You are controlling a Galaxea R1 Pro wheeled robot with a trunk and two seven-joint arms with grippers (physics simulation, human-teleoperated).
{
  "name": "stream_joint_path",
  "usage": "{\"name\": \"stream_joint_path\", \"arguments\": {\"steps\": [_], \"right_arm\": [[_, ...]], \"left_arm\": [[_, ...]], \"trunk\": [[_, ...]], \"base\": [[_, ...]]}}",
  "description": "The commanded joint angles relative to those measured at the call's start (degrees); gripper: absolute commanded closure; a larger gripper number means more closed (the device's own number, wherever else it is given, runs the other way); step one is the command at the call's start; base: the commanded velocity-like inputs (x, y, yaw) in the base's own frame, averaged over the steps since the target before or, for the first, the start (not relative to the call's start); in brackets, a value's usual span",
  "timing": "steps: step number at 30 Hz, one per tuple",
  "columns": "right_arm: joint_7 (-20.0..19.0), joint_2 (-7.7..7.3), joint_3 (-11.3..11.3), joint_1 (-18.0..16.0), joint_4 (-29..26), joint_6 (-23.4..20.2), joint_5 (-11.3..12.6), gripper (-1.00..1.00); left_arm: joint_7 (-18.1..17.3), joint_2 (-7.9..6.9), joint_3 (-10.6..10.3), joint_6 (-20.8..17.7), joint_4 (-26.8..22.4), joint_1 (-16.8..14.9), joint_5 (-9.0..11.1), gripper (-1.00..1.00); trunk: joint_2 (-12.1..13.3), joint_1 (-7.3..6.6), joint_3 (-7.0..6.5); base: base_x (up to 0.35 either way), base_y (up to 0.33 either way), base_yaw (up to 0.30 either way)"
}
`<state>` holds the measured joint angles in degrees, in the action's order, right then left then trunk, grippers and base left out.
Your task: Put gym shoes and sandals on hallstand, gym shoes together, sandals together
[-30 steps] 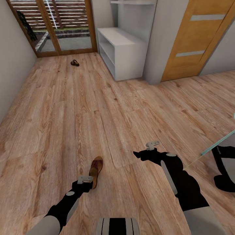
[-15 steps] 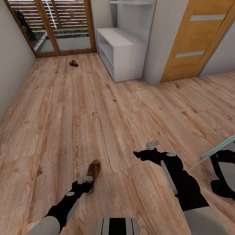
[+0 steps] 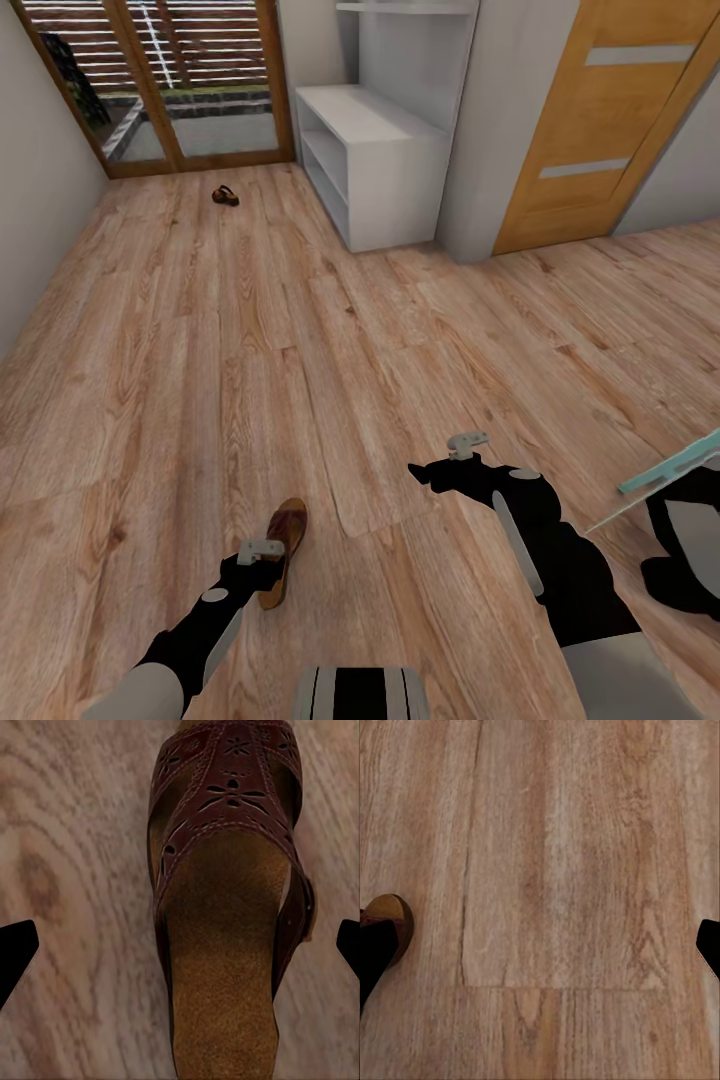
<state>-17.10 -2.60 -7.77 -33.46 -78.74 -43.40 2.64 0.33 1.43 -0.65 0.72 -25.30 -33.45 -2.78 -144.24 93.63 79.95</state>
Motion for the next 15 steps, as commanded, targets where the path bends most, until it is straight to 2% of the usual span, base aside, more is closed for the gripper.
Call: {"name": "stream_joint_path", "arguments": {"steps": [1,12,15], "right_arm": [[0.08,-0.04,-0.05,-0.03,-0.06,-0.29,0.26,-1.0],[0.14,0.03,-0.05,-0.03,-0.13,-0.29,0.34,-1.0],[0.14,0.04,-0.05,-0.03,-0.22,-0.29,0.36,-1.0]], "left_arm": [[0.05,-0.01,-0.06,0.11,0.0,0.0,-0.31,-1.0],[-0.36,0.03,-0.11,0.31,-0.01,0.05,-0.3,-1.0],[-0.45,0.05,-0.07,0.33,-0.01,0.06,-0.3,-1.0]], "trunk": [[-0.01,0.0,0.04],[-0.01,0.0,0.04],[-0.05,0.08,0.79]], "base": [[0.097,0.0,0.0],[0.02,0.0,0.0],[0.001,0.0,0.0]]}}
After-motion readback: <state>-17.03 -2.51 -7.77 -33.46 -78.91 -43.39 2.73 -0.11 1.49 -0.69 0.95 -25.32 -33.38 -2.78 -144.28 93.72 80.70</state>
